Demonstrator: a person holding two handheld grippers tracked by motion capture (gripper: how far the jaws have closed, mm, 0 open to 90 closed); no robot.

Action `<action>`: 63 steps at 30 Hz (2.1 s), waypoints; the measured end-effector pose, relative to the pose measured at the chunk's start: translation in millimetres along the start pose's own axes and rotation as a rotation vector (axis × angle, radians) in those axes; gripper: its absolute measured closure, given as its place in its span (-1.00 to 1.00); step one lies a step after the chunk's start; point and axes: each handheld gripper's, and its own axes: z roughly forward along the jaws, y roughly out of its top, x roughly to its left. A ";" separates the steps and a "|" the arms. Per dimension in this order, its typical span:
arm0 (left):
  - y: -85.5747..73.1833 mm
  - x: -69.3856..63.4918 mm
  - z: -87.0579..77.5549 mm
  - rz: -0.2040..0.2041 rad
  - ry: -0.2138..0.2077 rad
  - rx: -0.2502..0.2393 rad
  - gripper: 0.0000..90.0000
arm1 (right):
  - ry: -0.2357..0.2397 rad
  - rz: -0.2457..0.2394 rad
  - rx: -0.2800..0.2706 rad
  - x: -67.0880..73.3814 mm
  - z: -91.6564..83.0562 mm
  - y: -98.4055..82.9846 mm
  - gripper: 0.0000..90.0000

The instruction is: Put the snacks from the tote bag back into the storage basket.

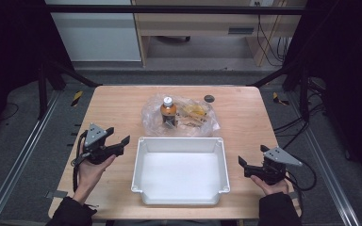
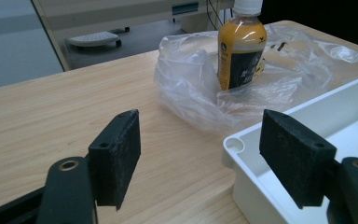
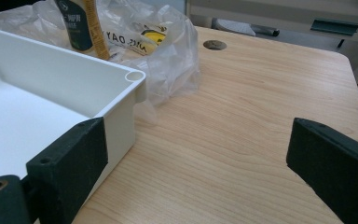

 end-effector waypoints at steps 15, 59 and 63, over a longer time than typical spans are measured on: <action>16.0 -10.7 20.2 0.020 -0.023 -0.002 -0.35 | -0.001 -0.003 0.003 -0.1 0.5 0.1 -0.87; 49.5 -23.8 80.7 0.043 -0.054 -0.011 -0.36 | 0.003 0.000 0.002 -1.7 1.0 1.4 -0.87; 51.8 -26.5 86.3 0.050 -0.055 -0.005 -0.36 | 0.005 0.001 0.006 -1.5 1.8 1.2 -0.87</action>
